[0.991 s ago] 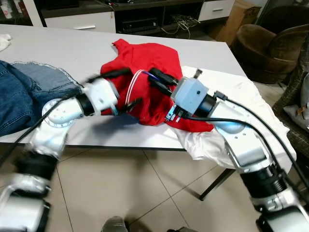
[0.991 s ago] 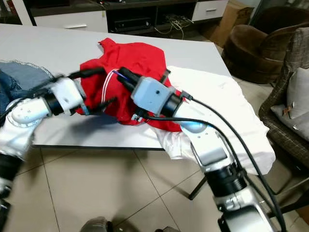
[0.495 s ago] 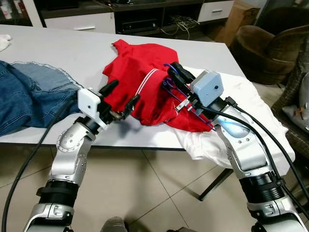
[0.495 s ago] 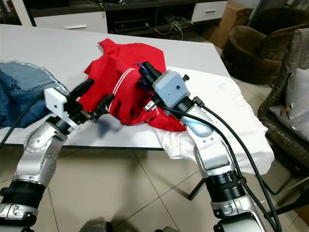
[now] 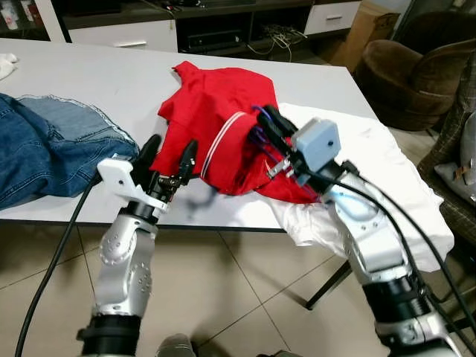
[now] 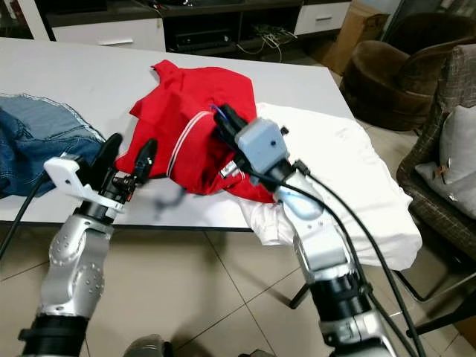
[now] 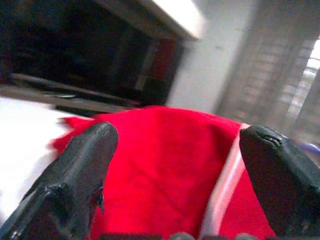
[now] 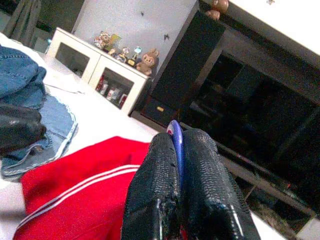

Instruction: Hang hanger

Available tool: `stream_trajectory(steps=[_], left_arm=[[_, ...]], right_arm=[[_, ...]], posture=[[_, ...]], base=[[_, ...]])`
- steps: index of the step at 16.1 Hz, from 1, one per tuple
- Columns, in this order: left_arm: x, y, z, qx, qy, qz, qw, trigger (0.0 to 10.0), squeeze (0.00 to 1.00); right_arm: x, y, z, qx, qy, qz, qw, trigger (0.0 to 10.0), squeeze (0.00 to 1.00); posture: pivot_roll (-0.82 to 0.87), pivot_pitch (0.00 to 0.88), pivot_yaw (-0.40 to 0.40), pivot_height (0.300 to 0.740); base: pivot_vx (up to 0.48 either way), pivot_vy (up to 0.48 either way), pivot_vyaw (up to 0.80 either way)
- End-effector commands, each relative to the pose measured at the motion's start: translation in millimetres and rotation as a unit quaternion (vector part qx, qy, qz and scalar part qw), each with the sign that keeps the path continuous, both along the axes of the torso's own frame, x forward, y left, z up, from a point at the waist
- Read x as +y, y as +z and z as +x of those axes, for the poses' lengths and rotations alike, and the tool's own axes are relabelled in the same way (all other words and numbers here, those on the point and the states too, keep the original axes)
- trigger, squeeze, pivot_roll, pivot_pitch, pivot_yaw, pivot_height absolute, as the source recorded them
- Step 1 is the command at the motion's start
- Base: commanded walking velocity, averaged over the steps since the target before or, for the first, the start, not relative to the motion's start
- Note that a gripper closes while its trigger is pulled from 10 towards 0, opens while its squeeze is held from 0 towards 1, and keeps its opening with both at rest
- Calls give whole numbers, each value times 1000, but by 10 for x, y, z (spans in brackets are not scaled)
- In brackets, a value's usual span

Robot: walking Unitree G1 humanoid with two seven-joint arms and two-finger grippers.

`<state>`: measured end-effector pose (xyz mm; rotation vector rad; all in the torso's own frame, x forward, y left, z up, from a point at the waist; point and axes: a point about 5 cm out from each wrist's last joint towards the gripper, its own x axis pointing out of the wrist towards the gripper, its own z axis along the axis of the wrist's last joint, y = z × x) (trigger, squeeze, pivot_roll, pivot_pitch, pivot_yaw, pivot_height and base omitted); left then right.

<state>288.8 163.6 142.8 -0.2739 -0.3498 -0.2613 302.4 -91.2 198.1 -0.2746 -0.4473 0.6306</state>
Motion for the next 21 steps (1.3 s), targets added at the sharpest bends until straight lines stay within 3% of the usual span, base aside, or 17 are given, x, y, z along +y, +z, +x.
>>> stream_trajectory(steps=[1,3,7,14,21], left_arm=[[-15,60,1,-3,24,0,1000,10000,0],[-103,69,13,8,14,21,1000,10000,0],[-280,85,-47,1,-45,106,993,10000,0],[-454,50,-118,12,-60,105,993,10000,0],[-472,33,-134,10,-53,118,991,10000,0]], right_arm=[[-51,-22,-1,4,-17,23,1000,10000,0],[-72,-82,7,18,-40,54,998,10000,0],[-203,-240,-21,49,-95,100,989,10000,0],[-226,-329,-91,56,-114,113,985,10000,0],[-206,-283,-112,46,-102,117,987,10000,0]], posture=[[134,4,-59,740],[137,4,-58,740],[126,8,-53,740],[115,23,-51,740],[117,24,-54,740]], base=[[0,0,0],[0,0,0],[0,0,0],[0,0,0],[0,0,0]])
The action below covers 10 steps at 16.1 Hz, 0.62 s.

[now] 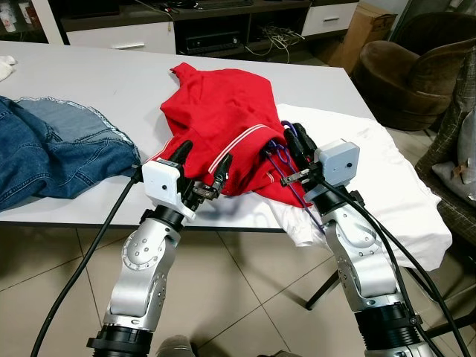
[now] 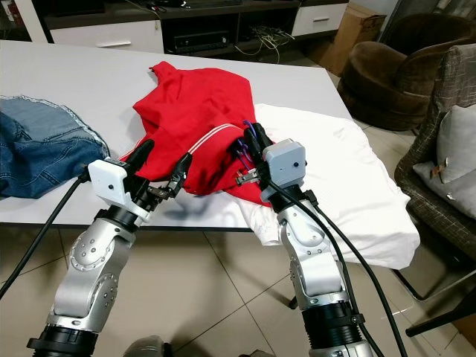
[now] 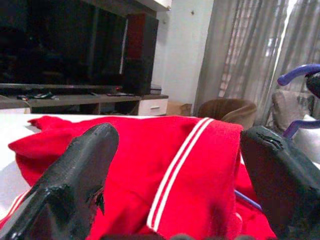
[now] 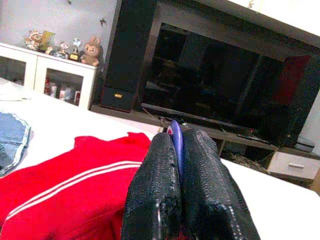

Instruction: Hang hanger

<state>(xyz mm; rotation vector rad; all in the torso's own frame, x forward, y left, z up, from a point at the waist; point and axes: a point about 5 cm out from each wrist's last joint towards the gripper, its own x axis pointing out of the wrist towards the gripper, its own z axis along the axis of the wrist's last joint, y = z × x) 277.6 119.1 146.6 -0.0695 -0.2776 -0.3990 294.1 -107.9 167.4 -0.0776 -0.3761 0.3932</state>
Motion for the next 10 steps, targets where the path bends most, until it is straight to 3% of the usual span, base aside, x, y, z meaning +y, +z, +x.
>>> stream_trajectory(steps=[1,10], left_arm=[[-26,-3,-23,-4,4,5,1000,10000,0],[-63,-1,-50,-12,14,17,1000,10000,0]], right_arm=[[-47,23,-39,-8,-4,9,1000,10000,0],[-106,12,-108,-14,-28,25,999,10000,0]], posture=[[117,24,-54,740],[114,15,-40,740]], base=[[0,0,0],[0,0,0]])
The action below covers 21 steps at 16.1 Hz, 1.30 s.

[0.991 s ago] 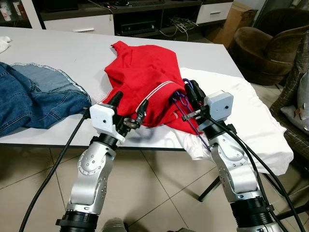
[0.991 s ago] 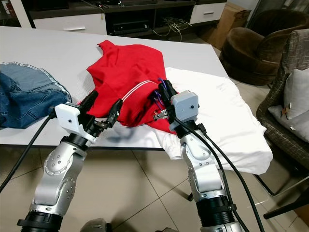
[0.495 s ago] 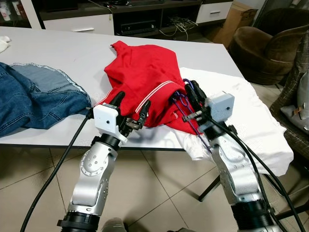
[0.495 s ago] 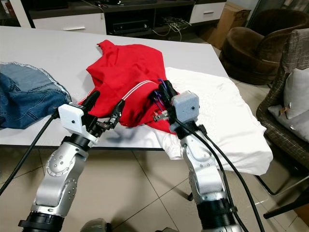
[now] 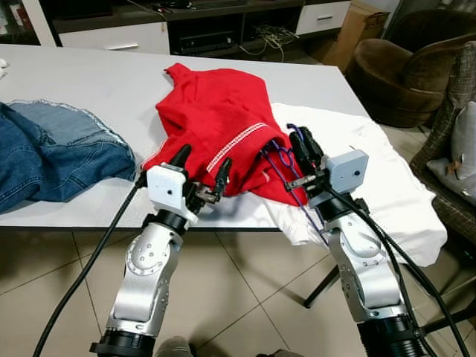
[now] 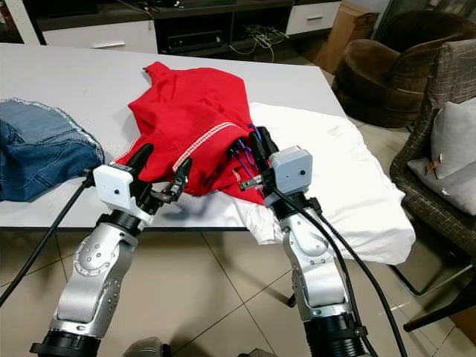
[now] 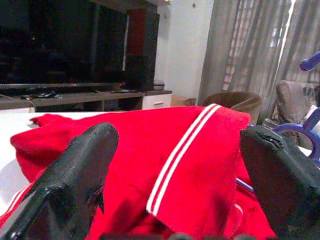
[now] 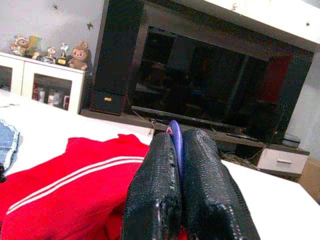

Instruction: Hang hanger

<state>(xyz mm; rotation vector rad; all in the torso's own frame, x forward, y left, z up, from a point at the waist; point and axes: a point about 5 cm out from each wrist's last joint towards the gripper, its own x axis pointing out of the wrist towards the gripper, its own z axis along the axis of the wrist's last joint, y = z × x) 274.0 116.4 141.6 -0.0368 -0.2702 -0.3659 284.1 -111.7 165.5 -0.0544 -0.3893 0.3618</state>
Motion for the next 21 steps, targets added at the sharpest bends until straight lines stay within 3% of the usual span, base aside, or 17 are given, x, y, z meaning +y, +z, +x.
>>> stream_trajectory(steps=[1,14,18,21], left_arm=[[-32,49,-16,-14,-4,4,1000,10000,0],[-69,8,-59,-10,-20,20,1000,10000,0],[-76,-32,-123,-3,-72,52,996,10000,0],[-69,-46,-149,-1,-97,70,993,10000,0]], right_arm=[[-71,29,-10,-9,-16,10,1000,10000,0],[-80,22,-24,-8,-15,8,1000,10000,0],[41,18,-82,-15,68,-38,997,10000,0],[17,12,-122,-14,79,-47,996,10000,0]], posture=[[115,14,-40,740],[113,22,-45,740],[116,38,-46,740],[115,39,-47,740]], base=[[0,0,0],[0,0,0],[0,0,0],[0,0,0]])
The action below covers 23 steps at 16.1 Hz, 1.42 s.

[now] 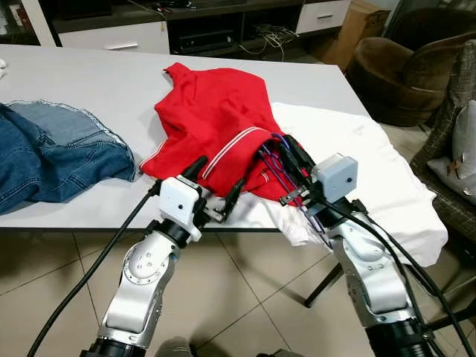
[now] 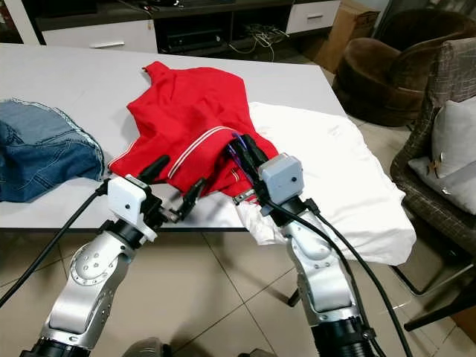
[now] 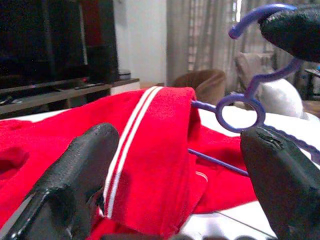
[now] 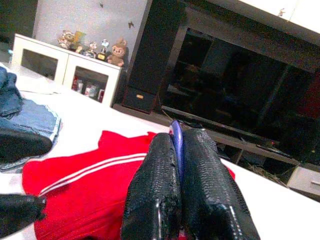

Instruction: Hang hanger

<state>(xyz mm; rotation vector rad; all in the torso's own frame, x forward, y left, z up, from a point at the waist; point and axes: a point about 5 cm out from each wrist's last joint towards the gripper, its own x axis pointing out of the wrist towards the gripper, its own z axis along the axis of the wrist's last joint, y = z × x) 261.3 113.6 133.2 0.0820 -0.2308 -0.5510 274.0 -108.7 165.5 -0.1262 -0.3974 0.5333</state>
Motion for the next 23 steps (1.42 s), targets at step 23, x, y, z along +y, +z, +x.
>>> stream_trajectory(steps=[23], left_arm=[[-65,51,-8,-10,-50,31,998,10000,0]], right_arm=[[-151,-48,-258,26,39,-30,998,10000,0]], posture=[[115,27,-12,740]], base=[[0,0,0]])
